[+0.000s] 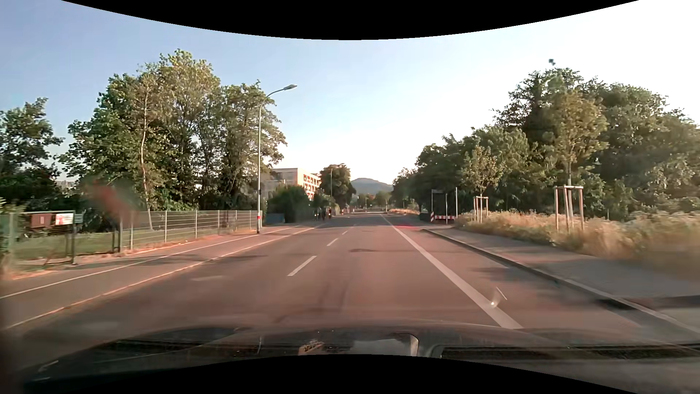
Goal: Follow the waypoints while adhering to traffic rules and regulations
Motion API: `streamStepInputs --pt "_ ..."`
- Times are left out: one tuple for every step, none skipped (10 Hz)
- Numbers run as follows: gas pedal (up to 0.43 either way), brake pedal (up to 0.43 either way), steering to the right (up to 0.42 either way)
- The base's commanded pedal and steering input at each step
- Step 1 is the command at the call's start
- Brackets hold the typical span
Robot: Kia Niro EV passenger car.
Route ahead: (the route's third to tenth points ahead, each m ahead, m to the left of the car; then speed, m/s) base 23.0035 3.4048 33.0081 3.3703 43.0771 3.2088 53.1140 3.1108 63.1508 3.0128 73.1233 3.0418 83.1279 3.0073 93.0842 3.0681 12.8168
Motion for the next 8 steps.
streamStepInputs --pt "0.067 0.0 -0.001" --pt "0.067 0.0 -0.001" --pt "0.067 0.0 0.0" --pt "0.067 0.0 0.002" --pt "0.079 0.0 0.002" --pt "0.087 0.0 0.002" --pt "0.087 0.0 0.002" --pt "0.087 0.0 0.001"
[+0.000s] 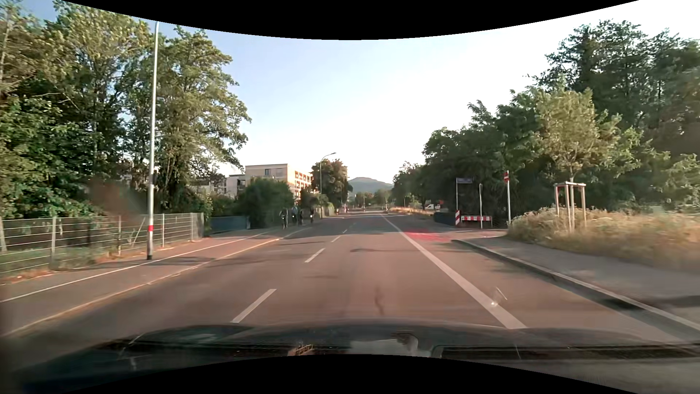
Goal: Follow the waypoints while adhering to traffic rules and regulations
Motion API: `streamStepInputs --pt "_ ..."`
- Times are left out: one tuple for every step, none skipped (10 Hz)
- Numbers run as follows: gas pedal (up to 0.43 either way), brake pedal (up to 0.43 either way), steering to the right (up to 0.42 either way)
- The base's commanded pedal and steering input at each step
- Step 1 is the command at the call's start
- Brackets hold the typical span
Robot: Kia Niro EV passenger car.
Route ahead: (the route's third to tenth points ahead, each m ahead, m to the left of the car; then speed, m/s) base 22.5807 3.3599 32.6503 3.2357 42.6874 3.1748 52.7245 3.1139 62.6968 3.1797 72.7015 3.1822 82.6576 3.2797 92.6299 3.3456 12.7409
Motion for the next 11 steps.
streamStepInputs --pt "0.087 0.0 0.001" --pt "0.087 0.0 0.001" --pt "0.087 0.0 0.001" --pt "0.087 0.0 0.001" --pt "0.087 0.0 0.001" --pt "0.087 0.0 0.001" --pt "0.087 0.0 0.0" --pt "0.087 0.0 -0.001" --pt "0.087 0.0 -0.001" --pt "0.087 0.0 -0.001" --pt "0.087 0.0 -0.001"
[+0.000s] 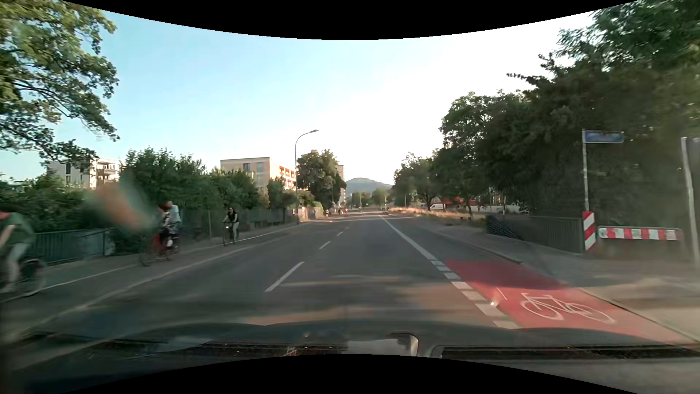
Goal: Follow the waypoints while adhering to traffic rules and regulations
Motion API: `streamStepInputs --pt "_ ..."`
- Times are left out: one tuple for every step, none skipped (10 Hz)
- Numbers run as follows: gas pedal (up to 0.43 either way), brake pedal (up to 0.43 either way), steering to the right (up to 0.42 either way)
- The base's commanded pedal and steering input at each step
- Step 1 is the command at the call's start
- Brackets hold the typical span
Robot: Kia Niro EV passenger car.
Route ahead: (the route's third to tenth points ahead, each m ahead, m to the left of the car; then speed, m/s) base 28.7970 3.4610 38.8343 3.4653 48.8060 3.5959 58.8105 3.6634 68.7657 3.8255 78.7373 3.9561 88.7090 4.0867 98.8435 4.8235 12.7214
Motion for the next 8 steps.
streamStepInputs --pt "0.087 0.0 0.0" --pt "0.079 0.0 -0.001" --pt "0.079 0.0 -0.001" --pt "0.079 0.0 -0.002" --pt "0.079 0.0 -0.002" --pt "0.079 0.0 -0.001" --pt "0.059 0.0 0.0" --pt "0.059 0.0 0.0"
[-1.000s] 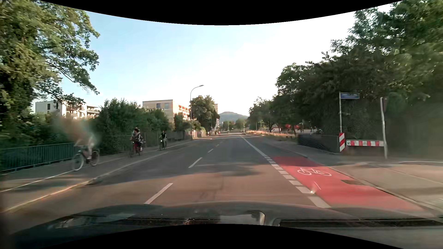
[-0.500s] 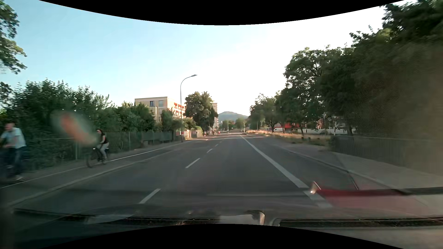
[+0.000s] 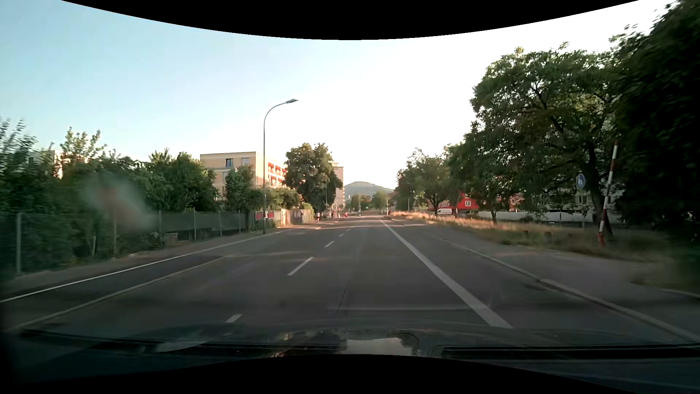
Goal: Follow the waypoints while adhering to traffic rules and regulations
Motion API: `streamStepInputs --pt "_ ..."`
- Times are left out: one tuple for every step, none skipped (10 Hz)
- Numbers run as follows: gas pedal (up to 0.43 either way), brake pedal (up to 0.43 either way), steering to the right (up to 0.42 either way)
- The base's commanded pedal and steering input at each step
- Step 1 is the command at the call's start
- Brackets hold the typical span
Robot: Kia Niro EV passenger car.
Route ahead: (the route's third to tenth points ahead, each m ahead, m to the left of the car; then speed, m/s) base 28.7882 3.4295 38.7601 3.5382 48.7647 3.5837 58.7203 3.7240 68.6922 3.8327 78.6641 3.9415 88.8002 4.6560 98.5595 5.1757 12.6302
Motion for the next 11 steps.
streamStepInputs --pt "0.059 0.0 0.0" --pt "0.059 0.0 0.0" --pt "0.059 0.0 0.0" --pt "0.059 0.0 0.0" --pt "0.059 0.0 0.0" --pt "0.067 0.0 -0.001" --pt "0.079 0.0 0.0" --pt "0.079 0.0 -0.001" --pt "0.079 0.0 -0.001" --pt "0.079 0.0 0.0" --pt "0.079 0.0 -0.001"
